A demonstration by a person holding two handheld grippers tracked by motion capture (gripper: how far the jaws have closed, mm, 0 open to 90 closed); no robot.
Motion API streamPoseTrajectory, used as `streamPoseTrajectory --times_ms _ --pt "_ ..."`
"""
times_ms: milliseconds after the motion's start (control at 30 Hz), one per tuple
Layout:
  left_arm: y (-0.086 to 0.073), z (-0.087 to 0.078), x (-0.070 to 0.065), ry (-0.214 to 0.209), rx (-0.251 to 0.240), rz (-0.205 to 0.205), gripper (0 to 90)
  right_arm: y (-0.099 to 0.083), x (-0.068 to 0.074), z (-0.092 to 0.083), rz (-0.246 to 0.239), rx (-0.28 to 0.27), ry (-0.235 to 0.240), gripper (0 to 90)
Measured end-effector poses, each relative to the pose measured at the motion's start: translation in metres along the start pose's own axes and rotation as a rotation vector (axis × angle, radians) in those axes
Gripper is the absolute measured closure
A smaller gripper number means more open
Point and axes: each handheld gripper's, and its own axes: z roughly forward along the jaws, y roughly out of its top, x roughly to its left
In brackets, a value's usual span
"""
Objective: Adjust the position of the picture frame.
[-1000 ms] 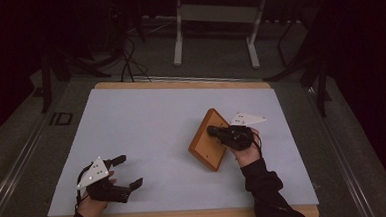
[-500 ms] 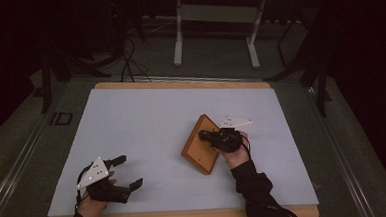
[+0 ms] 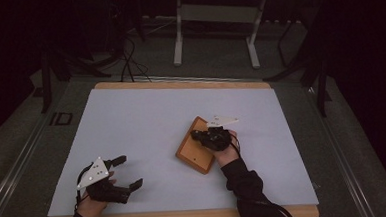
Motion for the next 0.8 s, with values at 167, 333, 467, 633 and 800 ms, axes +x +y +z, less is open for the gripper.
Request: streamPoseTrajectory --times_ms 167,333,467,633,800 --pt "0.0 0.0 0.0 -0.001 0.001 0.001 1.5 0.0 0.003 0.01 -0.01 0.025 -0.018 84.8" --pt "0.0 0.0 0.0 -0.002 0.0 0.0 1.5 -0.004 0.005 0.021 -0.016 0.054 -0.018 84.5" --pt "0.0 -0.001 0.0 -0.003 0.0 0.001 1.6 -0.005 0.006 0.024 -0.017 0.068 -0.023 84.4" --pt "0.0 0.0 0.0 -0.004 0.0 0.001 1.5 -0.008 0.007 0.03 -0.022 0.087 -0.022 84.0" --pt "0.0 -0.001 0.0 -0.004 -0.001 0.0 1.6 -0.008 0.007 0.03 -0.022 0.084 -0.02 83.9"
